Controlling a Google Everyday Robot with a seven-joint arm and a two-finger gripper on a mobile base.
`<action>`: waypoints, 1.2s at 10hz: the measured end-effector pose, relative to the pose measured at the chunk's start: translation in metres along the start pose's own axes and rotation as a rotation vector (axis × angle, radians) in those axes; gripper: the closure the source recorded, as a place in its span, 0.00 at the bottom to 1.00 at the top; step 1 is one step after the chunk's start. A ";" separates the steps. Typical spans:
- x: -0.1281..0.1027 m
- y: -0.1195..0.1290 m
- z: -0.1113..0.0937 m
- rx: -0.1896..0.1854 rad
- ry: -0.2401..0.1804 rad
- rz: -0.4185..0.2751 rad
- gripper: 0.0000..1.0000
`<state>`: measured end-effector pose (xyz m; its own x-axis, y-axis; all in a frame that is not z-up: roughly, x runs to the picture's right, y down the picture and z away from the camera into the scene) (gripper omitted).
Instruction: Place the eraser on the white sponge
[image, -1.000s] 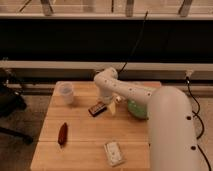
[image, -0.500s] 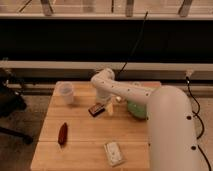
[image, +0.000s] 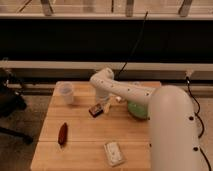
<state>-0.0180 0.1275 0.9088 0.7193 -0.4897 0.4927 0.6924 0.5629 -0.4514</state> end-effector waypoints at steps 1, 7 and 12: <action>-0.001 0.001 -0.001 0.001 -0.003 -0.003 0.73; -0.004 0.010 -0.007 0.010 -0.015 -0.003 1.00; -0.005 0.035 -0.048 0.009 0.005 -0.005 1.00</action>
<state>0.0056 0.1176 0.8549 0.7161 -0.4961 0.4910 0.6955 0.5662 -0.4423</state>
